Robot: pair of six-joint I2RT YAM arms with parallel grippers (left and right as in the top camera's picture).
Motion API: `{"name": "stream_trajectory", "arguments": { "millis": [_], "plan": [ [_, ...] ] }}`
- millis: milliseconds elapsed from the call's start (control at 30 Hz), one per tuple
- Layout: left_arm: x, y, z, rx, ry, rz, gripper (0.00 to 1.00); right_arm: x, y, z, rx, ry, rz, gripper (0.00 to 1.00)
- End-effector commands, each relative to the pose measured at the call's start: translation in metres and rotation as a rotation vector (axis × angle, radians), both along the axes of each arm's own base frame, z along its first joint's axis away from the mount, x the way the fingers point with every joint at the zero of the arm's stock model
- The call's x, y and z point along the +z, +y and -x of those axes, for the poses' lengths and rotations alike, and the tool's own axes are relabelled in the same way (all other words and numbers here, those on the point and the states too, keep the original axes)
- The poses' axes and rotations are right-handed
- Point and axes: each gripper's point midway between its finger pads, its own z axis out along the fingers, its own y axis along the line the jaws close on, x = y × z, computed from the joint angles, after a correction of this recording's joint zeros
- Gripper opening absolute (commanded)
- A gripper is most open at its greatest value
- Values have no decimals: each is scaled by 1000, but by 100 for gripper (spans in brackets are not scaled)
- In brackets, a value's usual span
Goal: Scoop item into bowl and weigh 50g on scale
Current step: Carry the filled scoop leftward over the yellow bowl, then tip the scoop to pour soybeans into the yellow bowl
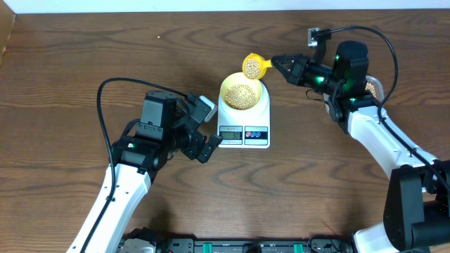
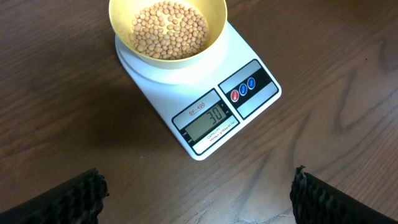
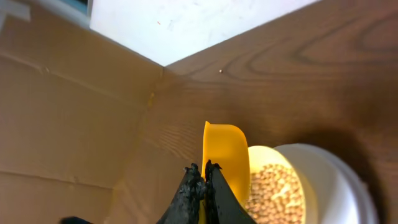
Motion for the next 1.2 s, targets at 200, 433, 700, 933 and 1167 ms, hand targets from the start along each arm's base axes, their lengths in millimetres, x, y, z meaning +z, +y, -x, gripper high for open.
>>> {"name": "stream_trajectory", "arguments": {
  "millis": [200, 433, 700, 933, 1167],
  "plan": [
    [-1, 2, -1, 14, 3, -5, 97, -2, 26, 13, 154, -302, 199, 1],
    [-1, 2, -1, 14, 3, -5, 97, -3, 41, 18, 207, -442, 297, 1],
    [-1, 2, -1, 14, 3, -5, 97, -4, 39, 16, 189, -440, 309, 1],
    [-1, 2, -1, 14, 3, -5, 97, -8, 39, 17, 204, -456, 334, 1],
    [-1, 2, -1, 14, 3, -5, 97, -10, 38, 18, 223, -491, 369, 1]
  ]
}}
